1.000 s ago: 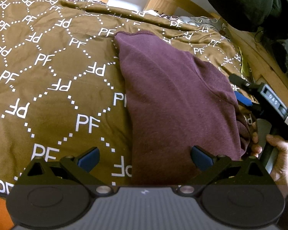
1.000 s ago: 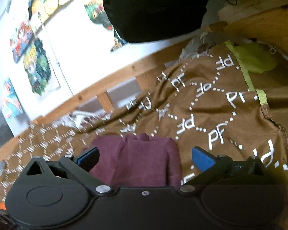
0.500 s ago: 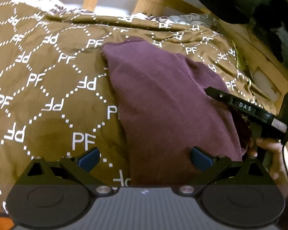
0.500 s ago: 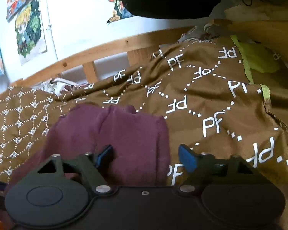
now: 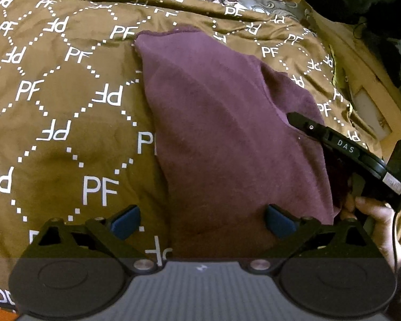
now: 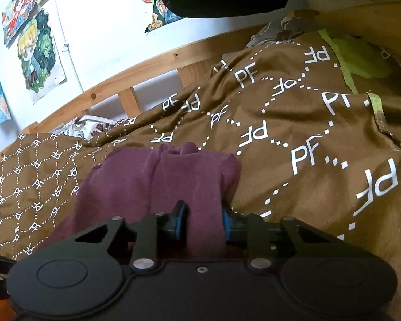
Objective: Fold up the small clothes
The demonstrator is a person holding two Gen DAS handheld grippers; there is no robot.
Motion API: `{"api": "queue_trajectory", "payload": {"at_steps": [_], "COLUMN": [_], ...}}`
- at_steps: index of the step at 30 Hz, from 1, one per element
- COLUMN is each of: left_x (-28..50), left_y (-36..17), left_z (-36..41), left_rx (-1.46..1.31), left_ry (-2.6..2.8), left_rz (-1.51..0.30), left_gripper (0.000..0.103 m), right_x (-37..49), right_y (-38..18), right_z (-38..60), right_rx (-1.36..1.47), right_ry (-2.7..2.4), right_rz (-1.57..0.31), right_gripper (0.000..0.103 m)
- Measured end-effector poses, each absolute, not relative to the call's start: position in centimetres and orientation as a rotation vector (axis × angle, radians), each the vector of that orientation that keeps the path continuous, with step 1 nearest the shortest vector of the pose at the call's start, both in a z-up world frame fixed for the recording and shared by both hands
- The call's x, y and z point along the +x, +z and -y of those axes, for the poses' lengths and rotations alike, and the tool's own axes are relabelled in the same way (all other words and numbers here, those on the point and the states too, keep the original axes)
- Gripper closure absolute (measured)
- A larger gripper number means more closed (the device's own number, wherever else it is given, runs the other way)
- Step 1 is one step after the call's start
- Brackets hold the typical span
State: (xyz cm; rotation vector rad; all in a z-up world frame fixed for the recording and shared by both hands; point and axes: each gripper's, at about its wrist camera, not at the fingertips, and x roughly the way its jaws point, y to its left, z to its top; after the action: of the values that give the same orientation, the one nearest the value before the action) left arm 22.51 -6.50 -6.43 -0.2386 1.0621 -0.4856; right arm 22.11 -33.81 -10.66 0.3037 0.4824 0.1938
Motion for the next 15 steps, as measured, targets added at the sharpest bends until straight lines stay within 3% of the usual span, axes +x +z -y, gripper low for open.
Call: {"api": "queue_trajectory", "payload": {"at_steps": [5,9,15], "left_x": [23.2,24.2,24.2], "left_y": [-5.9,-6.4,-7.5], "left_z": [6.2,5.6,5.2], "left_rx": [-0.248,-0.318,-0.355], "left_ry": [-0.503,-0.525,-0.581], "left_rz": [-1.065,-1.082,-1.083], "left_gripper": [0.006,0.006,0.011], "right_x": [22.3,23.1,25.1], "right_y": [-10.6,-10.4,-9.9], "right_z": [33.9,34.6,34.7], "right_rx": [0.304,0.373,0.406], "right_ry": [0.194,0.201,0.256], "right_rz": [-0.483,-0.506,-0.563], "right_gripper": [0.075,0.064,0.039]}}
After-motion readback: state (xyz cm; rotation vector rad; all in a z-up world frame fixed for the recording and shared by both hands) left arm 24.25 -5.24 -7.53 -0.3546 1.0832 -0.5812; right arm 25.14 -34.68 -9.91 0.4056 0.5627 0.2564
